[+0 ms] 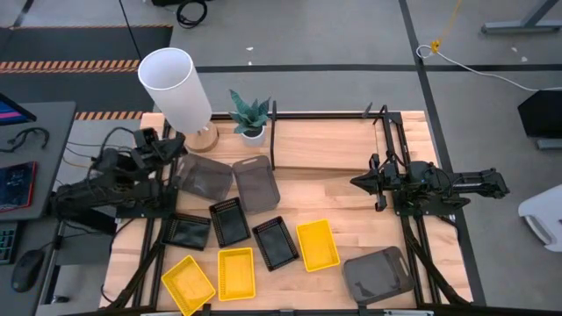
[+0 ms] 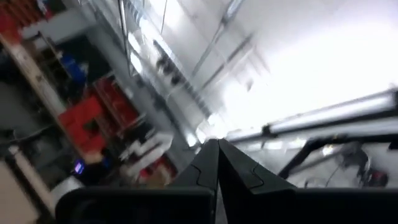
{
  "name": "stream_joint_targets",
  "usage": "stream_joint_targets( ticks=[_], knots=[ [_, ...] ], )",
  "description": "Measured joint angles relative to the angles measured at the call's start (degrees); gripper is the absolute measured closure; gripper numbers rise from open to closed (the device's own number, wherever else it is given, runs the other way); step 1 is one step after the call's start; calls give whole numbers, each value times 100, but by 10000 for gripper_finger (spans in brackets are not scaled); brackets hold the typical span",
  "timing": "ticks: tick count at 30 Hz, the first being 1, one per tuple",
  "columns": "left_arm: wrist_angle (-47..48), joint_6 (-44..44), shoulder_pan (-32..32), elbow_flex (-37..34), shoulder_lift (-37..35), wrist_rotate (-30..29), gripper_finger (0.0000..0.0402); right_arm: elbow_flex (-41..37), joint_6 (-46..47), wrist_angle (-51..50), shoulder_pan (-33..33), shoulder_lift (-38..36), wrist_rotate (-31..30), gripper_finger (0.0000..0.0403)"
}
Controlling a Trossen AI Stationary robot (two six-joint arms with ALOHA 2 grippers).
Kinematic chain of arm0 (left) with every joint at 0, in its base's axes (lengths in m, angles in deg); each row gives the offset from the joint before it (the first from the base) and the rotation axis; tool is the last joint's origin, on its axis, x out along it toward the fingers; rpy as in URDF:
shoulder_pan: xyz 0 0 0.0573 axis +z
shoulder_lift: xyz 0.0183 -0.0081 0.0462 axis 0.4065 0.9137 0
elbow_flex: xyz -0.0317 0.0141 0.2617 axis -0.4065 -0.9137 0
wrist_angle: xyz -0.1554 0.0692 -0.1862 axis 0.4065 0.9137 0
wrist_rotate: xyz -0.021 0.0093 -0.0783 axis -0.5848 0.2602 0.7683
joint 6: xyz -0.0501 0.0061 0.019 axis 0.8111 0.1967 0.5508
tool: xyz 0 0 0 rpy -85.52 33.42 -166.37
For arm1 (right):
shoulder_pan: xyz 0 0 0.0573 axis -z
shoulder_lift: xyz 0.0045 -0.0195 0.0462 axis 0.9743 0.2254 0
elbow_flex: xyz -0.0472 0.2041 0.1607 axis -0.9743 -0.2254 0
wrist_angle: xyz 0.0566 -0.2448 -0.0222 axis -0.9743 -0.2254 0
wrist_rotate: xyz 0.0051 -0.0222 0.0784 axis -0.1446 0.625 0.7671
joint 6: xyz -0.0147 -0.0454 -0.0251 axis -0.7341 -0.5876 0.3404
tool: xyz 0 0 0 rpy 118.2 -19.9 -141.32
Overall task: Stack baskets on shelf by color
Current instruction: Stack the left transparent black bin into the top middle transparent black bin
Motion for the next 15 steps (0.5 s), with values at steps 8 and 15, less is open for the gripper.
stream_joint_targets(
  ticks=[8,15],
  knots=[
    [1120,662,-308,1140,1218,874,388,0,-1,1,-1,-1,0,384],
    [1097,228,-509,1930,2253,984,388,0,1,0,-1,-1,0,384]
  ],
)
